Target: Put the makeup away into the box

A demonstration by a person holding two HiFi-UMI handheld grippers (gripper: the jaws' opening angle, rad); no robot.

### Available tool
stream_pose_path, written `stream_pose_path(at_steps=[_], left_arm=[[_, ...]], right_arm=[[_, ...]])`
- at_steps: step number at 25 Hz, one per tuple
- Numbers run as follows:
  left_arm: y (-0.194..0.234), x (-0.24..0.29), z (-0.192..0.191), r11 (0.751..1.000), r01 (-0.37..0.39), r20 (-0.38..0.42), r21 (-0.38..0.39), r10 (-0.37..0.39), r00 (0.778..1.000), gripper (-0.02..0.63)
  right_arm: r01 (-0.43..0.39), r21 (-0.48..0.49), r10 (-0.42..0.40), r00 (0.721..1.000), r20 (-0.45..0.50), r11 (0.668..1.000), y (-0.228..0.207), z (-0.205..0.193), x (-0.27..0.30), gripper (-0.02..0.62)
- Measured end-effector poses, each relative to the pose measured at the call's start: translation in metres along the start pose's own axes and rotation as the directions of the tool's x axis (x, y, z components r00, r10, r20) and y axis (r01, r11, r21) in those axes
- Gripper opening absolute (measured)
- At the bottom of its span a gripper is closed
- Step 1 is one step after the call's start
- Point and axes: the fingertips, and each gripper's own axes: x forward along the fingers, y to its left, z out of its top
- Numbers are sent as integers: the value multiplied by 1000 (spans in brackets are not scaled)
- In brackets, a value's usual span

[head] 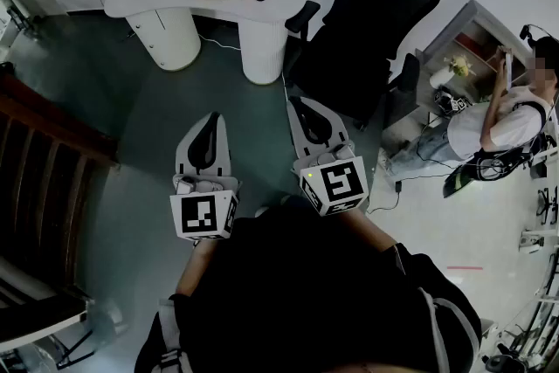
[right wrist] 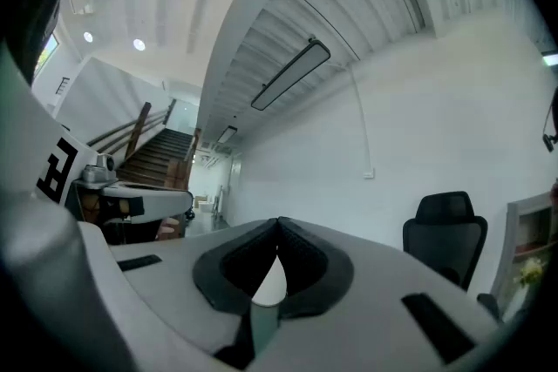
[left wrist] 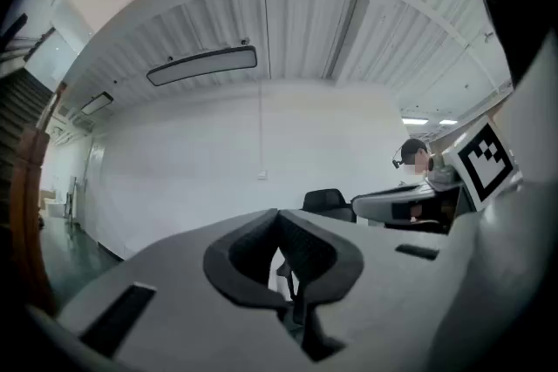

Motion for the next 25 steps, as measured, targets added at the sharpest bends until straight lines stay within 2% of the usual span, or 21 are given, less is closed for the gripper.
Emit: stream_pose_path(at_steps=[12, 21, 25], left_arm=[[9, 7, -8, 999, 30, 2, -20, -30, 1000, 8], [30, 38, -22, 999, 21, 9, -33, -21, 1000, 8], [39, 68, -30, 999, 21, 0, -33, -21, 1000, 8]], right_arm=[[28, -5, -28, 1000, 4, 1000, 4, 1, 13, 21], [-44, -12, 44, 999, 21, 999, 1, -13, 54, 26], [-75, 31, 76, 997, -6, 997, -14, -32, 88, 29]])
